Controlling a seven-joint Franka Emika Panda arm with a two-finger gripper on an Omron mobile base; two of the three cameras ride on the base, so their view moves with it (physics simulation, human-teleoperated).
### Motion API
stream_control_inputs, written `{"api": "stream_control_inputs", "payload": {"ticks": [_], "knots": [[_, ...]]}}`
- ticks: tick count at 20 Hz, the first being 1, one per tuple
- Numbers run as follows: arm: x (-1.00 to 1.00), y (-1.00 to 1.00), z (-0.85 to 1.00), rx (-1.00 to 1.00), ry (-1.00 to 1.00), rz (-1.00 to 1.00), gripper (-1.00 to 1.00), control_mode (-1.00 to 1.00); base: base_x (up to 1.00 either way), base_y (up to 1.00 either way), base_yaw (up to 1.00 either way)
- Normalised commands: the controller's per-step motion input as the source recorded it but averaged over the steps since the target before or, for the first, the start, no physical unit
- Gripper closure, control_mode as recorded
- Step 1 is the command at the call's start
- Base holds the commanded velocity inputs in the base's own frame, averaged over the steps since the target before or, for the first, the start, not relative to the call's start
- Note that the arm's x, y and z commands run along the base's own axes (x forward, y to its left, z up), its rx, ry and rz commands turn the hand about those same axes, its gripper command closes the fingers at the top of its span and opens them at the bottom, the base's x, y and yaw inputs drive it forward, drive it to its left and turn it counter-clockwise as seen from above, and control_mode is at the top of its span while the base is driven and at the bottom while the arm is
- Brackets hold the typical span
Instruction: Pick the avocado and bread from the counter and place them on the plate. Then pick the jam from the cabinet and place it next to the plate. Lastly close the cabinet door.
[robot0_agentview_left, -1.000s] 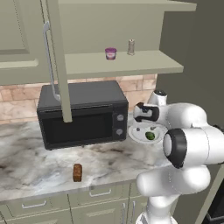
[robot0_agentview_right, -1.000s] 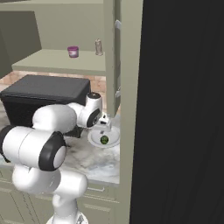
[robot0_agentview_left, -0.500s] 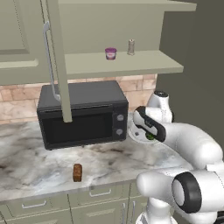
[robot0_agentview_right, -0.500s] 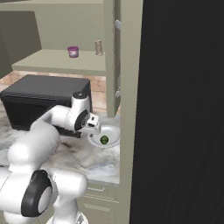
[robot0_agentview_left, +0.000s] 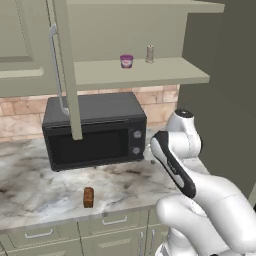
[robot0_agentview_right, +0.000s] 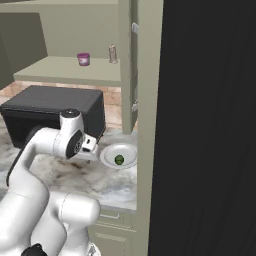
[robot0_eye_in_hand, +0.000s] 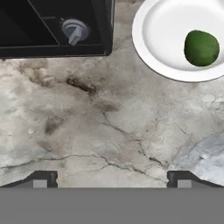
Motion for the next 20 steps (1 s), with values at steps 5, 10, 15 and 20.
{"api": "stream_control_inputs", "payload": {"ticks": [5, 10, 15, 20], "knots": [[-0.49, 0.80, 0.01, 0.00, 0.00, 0.00, -1.00, -1.00, 0.00, 0.00, 0.00], [-0.30, 0.97, 0.01, -0.01, 0.00, 0.00, -1.00, -1.00, 0.00, 0.00, 0.00], [-0.11, 0.85, 0.10, 0.00, 0.00, 0.00, -1.00, -1.00, 0.00, 0.00, 0.00], [0.00, 0.63, 0.22, 0.00, 0.00, 0.00, -1.00, -1.00, 0.00, 0.00, 0.00]]}}
